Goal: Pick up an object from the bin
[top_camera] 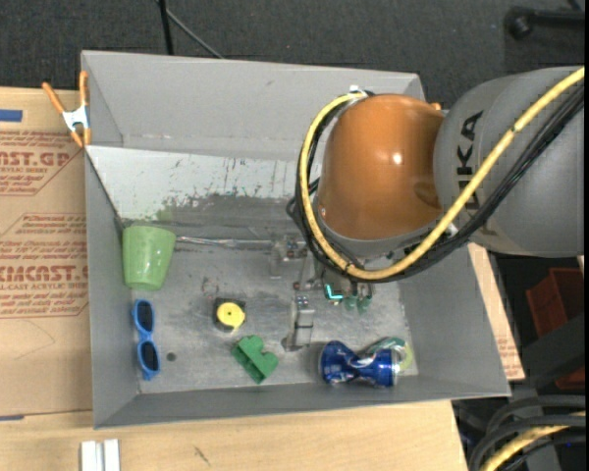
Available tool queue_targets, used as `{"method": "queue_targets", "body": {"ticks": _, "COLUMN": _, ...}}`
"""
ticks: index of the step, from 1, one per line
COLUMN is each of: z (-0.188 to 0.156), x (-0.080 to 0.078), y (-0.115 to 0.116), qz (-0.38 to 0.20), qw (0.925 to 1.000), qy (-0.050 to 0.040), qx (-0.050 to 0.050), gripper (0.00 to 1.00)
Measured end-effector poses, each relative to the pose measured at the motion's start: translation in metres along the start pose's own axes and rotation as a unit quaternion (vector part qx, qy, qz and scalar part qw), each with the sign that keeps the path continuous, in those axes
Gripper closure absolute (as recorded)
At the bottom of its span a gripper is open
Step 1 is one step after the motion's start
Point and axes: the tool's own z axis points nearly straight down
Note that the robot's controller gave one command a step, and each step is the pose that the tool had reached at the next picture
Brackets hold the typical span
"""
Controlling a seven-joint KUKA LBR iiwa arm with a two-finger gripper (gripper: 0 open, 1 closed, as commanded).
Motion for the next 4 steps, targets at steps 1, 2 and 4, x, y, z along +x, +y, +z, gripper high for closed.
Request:
{"method": "queue_targets", "body": {"ticks": 1, "z": 0.162, "x": 0.013, "y": 0.018, "qz": 0.089, "qw": 0.996, "qy": -0.0047, "qx": -0.001, "gripper": 0.0}}
{"method": "queue_targets", "body": {"ticks": 2, "z": 0.129, "x": 0.013, "y": -0.014, "qz": 0.028, "qw": 0.9996, "qy": -0.004, "qx": 0.0, "gripper": 0.0}}
{"method": "queue_targets", "body": {"ticks": 4, "z": 0.158, "x": 0.009, "y": 0.0, "qz": -0.18, "qw": 0.9835, "qy": -0.0106, "qx": 0.0, "gripper": 0.0}}
